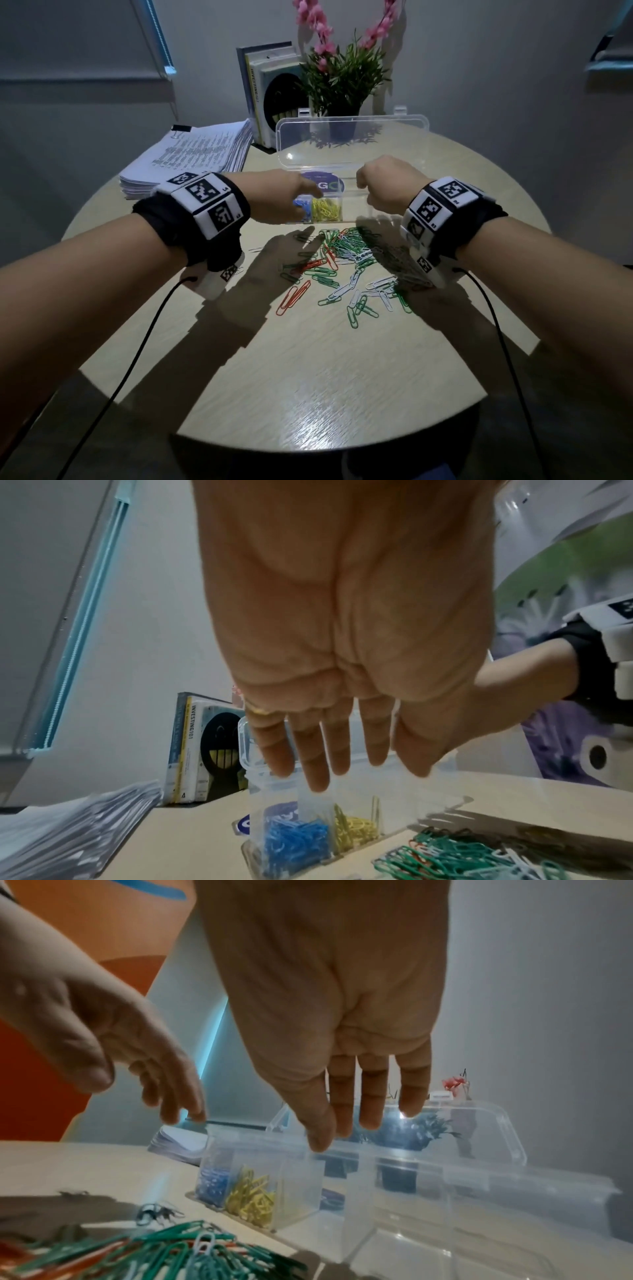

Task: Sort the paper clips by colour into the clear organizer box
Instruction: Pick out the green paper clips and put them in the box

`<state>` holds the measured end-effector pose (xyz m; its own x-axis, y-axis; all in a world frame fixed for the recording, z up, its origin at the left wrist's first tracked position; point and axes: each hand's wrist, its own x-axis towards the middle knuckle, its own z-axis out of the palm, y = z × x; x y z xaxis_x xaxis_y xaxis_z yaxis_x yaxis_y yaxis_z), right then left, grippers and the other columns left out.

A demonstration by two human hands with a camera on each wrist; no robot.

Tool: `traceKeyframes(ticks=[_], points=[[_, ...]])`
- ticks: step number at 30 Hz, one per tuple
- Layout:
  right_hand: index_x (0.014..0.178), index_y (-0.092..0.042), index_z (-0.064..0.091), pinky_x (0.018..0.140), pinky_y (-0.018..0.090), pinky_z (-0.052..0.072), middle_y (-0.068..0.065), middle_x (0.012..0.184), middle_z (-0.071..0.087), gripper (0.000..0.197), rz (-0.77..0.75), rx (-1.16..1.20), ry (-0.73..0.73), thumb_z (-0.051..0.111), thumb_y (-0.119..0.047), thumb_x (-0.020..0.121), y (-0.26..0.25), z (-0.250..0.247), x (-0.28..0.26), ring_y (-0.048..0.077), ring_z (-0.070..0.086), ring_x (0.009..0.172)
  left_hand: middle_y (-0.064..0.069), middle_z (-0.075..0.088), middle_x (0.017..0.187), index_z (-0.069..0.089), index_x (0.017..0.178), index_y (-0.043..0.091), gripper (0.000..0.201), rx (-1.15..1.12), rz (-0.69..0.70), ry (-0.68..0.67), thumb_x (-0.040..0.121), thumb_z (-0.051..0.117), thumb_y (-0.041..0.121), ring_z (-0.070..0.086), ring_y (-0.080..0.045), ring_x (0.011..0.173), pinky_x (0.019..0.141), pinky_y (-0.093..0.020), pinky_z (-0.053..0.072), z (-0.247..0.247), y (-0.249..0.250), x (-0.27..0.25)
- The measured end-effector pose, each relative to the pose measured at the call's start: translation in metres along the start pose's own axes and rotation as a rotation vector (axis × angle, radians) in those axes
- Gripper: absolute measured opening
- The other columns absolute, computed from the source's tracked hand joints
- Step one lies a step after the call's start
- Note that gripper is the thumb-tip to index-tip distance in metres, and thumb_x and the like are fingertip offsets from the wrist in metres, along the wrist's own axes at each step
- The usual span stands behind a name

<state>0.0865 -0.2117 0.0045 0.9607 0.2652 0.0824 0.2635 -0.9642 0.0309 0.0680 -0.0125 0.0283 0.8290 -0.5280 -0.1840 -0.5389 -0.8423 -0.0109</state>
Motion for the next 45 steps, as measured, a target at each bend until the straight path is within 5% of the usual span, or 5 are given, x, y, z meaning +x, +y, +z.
traceKeyframes(ticks=[13,17,24,33,45], points=[[0.115,-0.018,0.067,0.072,0.024,0.043,0.001,0.097,0.064,0.029,0.193,0.048,-0.349,0.06,-0.014,0.087,0.026,0.011,-0.07,0.019,0.055,0.085,-0.002,0.056,0.126,0.046,0.135,0.019,0.051,0.205,-0.25,-0.352,0.087,0.057,0.034,0.057,-0.022,0.099,0.075,-0.028,0.046,0.041,0.014,-0.054],[0.112,-0.019,0.068,0.072,0.027,0.05,-0.005,0.082,0.06,0.033,0.204,0.05,-0.398,0.065,-0.01,0.081,0.019,0.011,-0.078,0.019,0.057,0.082,-0.003,0.057,0.12,0.046,0.133,0.019,0.051,0.164,-0.249,-0.307,0.085,0.059,0.028,0.055,-0.022,0.093,0.07,-0.03,0.045,0.049,0.015,-0.059],[0.11,-0.017,0.072,0.073,0.024,0.048,0.001,0.108,0.07,0.028,0.114,0.171,-0.331,0.067,-0.009,0.084,0.004,0.012,-0.083,0.017,0.06,0.088,-0.002,0.062,0.116,0.054,0.125,0.019,0.041,0.027,-0.199,-0.193,0.085,0.056,0.01,0.056,-0.022,0.104,0.086,-0.032,0.051,0.054,0.025,-0.058],[0.088,-0.017,0.072,0.07,0.026,0.05,-0.007,0.078,0.062,0.011,0.129,0.303,-0.28,0.075,-0.02,0.079,0.004,0.013,-0.085,0.013,0.058,0.078,-0.005,0.062,0.115,0.059,0.118,0.016,0.032,0.03,-0.169,-0.136,0.086,0.059,0.011,0.056,-0.022,0.101,0.075,-0.027,0.046,0.054,0.033,-0.054],[0.09,-0.012,0.074,0.058,0.022,0.051,-0.004,0.075,0.067,0.018,0.195,0.165,-0.309,0.063,-0.002,0.081,0.021,0.017,-0.082,0.015,0.062,0.072,-0.007,0.058,0.118,0.054,0.123,0.016,0.034,-0.034,-0.016,-0.042,0.09,0.055,0.025,0.054,-0.022,0.1,0.082,-0.031,0.048,0.053,0.063,-0.026]])
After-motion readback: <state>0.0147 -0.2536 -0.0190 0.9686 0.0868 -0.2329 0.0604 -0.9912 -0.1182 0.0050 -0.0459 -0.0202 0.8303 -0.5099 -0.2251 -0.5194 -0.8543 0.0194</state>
